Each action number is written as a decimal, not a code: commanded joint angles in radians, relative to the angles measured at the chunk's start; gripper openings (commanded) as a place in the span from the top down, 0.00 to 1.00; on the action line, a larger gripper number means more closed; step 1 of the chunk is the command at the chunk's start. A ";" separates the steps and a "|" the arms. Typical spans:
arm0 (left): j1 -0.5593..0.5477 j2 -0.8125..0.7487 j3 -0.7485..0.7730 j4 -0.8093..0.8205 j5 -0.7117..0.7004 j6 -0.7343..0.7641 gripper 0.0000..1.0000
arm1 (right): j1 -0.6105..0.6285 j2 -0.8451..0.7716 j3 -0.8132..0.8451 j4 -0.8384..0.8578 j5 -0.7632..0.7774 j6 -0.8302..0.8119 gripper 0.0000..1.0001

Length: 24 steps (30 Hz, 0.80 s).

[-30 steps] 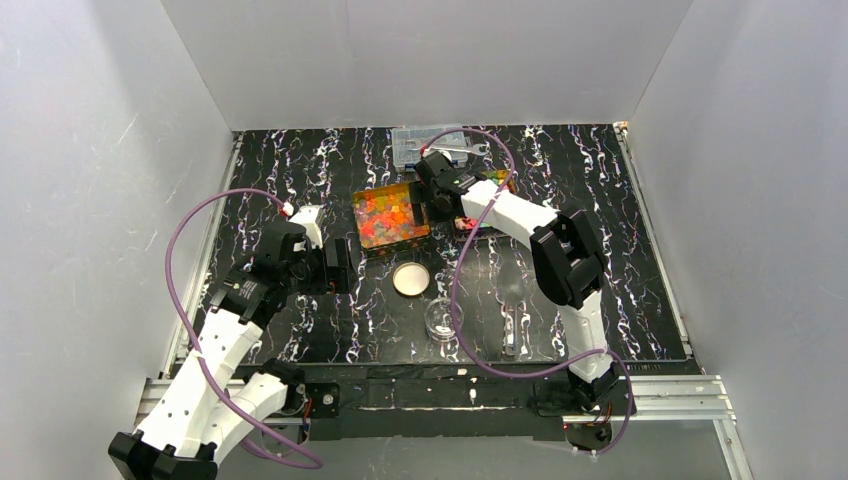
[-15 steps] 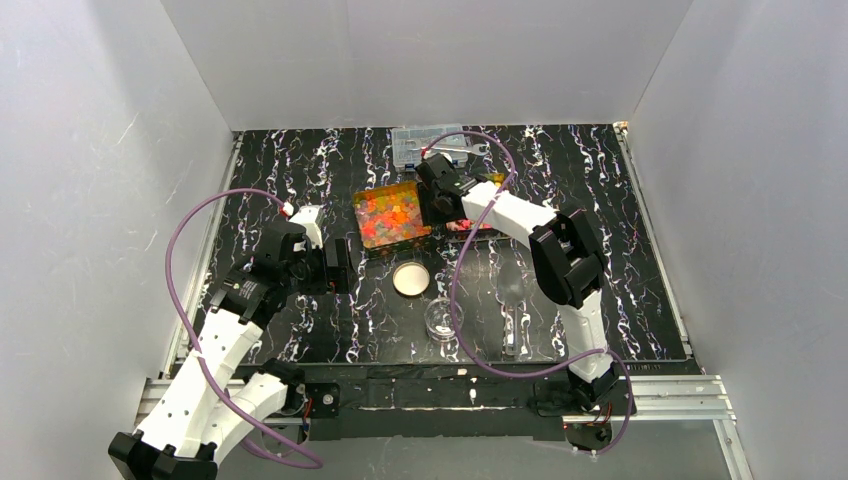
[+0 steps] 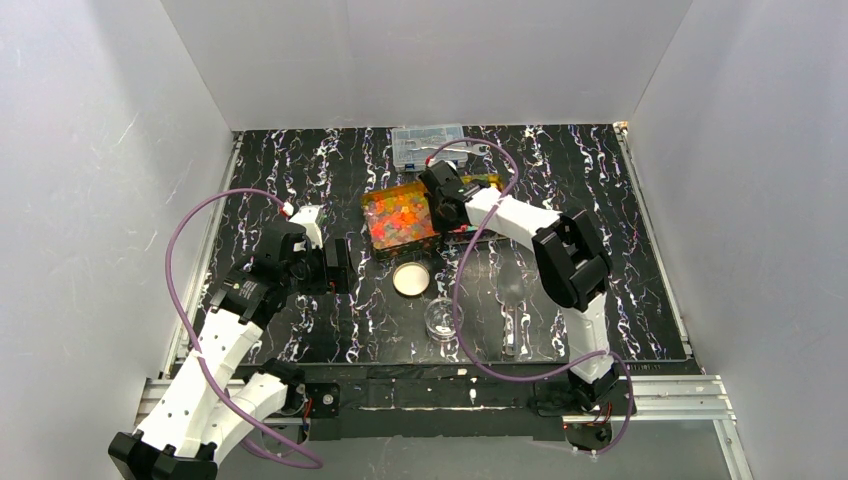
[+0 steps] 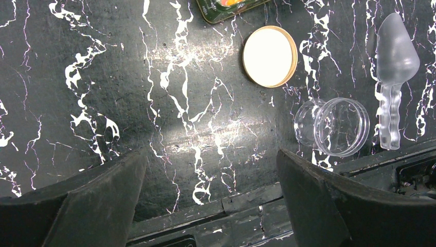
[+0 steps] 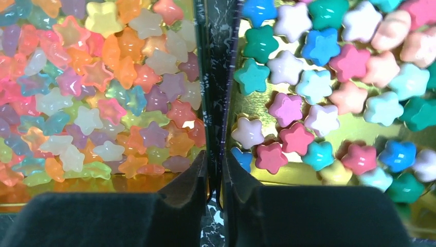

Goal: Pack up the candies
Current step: Move the storage box to the center of the board.

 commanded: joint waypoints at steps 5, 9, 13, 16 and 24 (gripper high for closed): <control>0.000 -0.008 0.001 -0.017 -0.004 0.011 0.04 | 0.003 -0.105 -0.065 -0.005 -0.009 0.004 0.94; 0.000 -0.010 0.001 -0.017 -0.008 0.011 0.04 | 0.007 -0.136 -0.106 0.004 -0.013 0.015 0.99; 0.000 -0.008 0.001 -0.018 -0.011 0.011 0.04 | 0.022 -0.175 -0.159 0.026 -0.009 0.036 0.99; 0.000 -0.007 0.001 -0.018 -0.011 0.010 0.04 | 0.041 -0.197 -0.198 0.039 0.003 0.057 0.99; 0.000 -0.011 -0.002 -0.021 -0.010 0.007 0.04 | 0.100 -0.251 -0.300 0.073 0.041 0.124 0.99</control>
